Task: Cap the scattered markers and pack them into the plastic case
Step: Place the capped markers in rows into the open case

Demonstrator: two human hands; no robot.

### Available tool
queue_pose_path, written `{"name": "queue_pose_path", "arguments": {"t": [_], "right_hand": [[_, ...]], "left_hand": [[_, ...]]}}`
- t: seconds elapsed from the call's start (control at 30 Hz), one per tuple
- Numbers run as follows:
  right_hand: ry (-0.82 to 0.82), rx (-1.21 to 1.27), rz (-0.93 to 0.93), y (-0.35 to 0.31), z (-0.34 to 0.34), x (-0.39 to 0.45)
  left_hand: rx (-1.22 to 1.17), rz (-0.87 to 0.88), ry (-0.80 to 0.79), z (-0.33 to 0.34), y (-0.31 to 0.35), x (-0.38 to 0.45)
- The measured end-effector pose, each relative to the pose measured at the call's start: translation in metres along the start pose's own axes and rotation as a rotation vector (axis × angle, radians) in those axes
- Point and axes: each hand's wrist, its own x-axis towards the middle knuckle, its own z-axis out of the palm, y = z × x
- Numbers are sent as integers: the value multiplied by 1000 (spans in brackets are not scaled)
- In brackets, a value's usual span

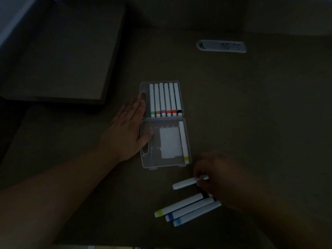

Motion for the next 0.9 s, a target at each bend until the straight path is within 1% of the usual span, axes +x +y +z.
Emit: {"name": "queue_pose_path", "arguments": {"t": [0.07, 0.1, 0.2, 0.27, 0.37, 0.43, 0.5, 0.63, 0.8, 0.9], "right_hand": [[1, 99, 13, -1, -9, -6], [33, 196, 38, -3, -15, -8], [209, 589, 163, -8, -33, -3], [280, 771, 248, -10, -40, 12], [284, 921, 353, -18, -41, 38], [274, 913, 408, -23, -36, 53], [301, 875, 456, -27, -32, 64], [328, 739, 529, -30, -23, 71], [354, 570, 518, -33, -19, 75], [297, 539, 535, -31, -24, 79]], "left_hand": [[-1, -13, -6, 1, -1, 0], [-7, -13, -7, 1, -1, 0], [-16, -6, 2, 1, -1, -1], [-10, 2, 8, 1, -1, 0], [-7, 1, 14, 1, -1, -1], [-12, -1, 16, 1, -1, 0], [-12, -4, 11, 1, -3, 0], [-5, 7, 16, 3, -4, 1], [-6, 12, 24, 5, -5, 1], [1, 17, 26, 4, -5, 1]]}}
